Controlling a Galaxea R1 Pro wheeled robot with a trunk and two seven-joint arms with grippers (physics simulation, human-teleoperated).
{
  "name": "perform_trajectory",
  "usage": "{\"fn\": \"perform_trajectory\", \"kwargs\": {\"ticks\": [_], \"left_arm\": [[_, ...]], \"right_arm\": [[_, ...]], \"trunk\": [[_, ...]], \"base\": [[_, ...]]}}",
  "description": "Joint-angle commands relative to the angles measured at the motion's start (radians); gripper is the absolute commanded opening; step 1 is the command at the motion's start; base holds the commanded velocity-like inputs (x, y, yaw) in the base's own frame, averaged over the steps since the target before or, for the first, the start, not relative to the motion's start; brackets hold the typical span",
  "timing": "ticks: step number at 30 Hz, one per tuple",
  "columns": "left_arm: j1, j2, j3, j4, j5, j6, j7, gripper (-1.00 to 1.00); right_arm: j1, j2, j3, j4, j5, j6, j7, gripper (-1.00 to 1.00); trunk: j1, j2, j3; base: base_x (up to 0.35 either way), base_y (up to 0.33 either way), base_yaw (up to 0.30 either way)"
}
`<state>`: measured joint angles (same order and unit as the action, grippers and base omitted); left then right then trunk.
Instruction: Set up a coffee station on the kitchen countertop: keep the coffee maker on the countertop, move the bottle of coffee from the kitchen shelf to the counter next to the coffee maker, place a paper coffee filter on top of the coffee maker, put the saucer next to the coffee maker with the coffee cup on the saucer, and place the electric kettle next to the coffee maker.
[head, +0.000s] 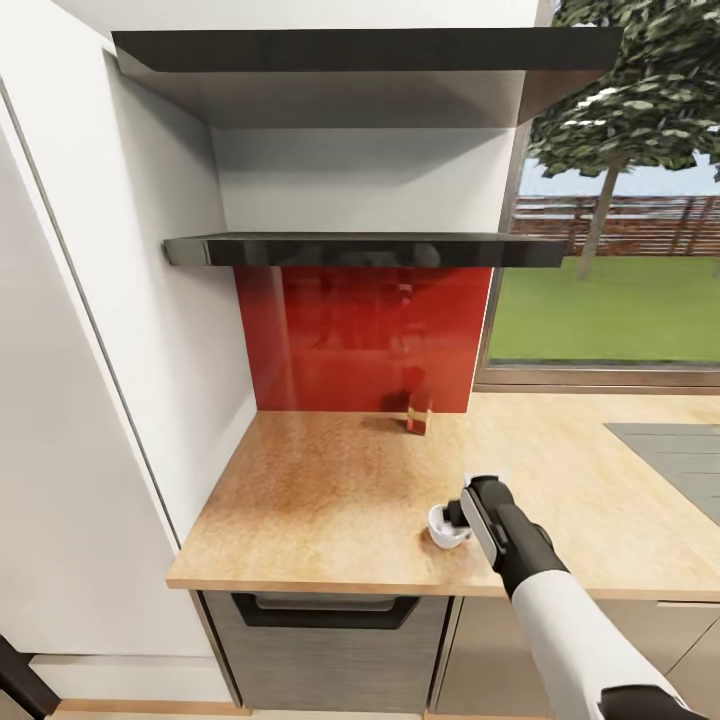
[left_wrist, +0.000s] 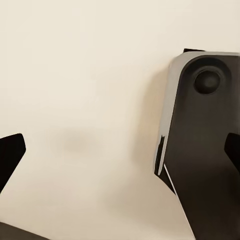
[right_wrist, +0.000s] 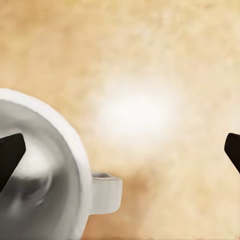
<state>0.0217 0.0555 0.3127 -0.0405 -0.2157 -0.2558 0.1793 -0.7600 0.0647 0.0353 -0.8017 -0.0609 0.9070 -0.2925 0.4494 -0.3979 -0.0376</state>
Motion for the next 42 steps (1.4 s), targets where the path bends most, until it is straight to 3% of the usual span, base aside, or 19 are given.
{"fn": "perform_trajectory", "kwargs": {"ticks": [1, 8, 17, 18, 42], "left_arm": [[0.000, 0.000, 0.006, -0.001, -0.011, -0.002, 0.003, 1.00], [0.000, 0.000, 0.006, -0.001, -0.011, -0.002, 0.003, 1.00], [0.000, 0.000, 0.006, -0.001, -0.011, -0.002, 0.003, 1.00], [0.000, 0.000, 0.006, -0.001, -0.011, -0.002, 0.003, 1.00], [0.000, 0.000, 0.006, -0.001, -0.011, -0.002, 0.003, 1.00]], "right_arm": [[-0.001, 0.000, 0.002, 0.008, -0.006, 0.002, -0.007, 1.00], [-0.001, 0.000, 0.002, 0.070, -0.007, -0.061, -0.006, 1.00], [-0.001, 0.000, 0.002, 0.090, -0.007, -0.072, -0.005, 1.00], [-0.001, 0.000, 0.002, 0.091, -0.007, -0.072, -0.005, -1.00], [-0.001, 0.001, 0.004, 0.088, -0.008, -0.073, 0.000, -1.00]], "trunk": [[0.001, -0.002, -0.002], [0.001, -0.002, -0.002], [0.001, -0.002, -0.002], [0.001, -0.002, -0.002], [0.001, -0.002, -0.002]], "base": [[0.000, 0.000, 0.000], [0.000, 0.000, 0.000], [0.000, 0.000, 0.000], [0.000, 0.000, 0.000], [0.000, 0.000, 0.000]]}}
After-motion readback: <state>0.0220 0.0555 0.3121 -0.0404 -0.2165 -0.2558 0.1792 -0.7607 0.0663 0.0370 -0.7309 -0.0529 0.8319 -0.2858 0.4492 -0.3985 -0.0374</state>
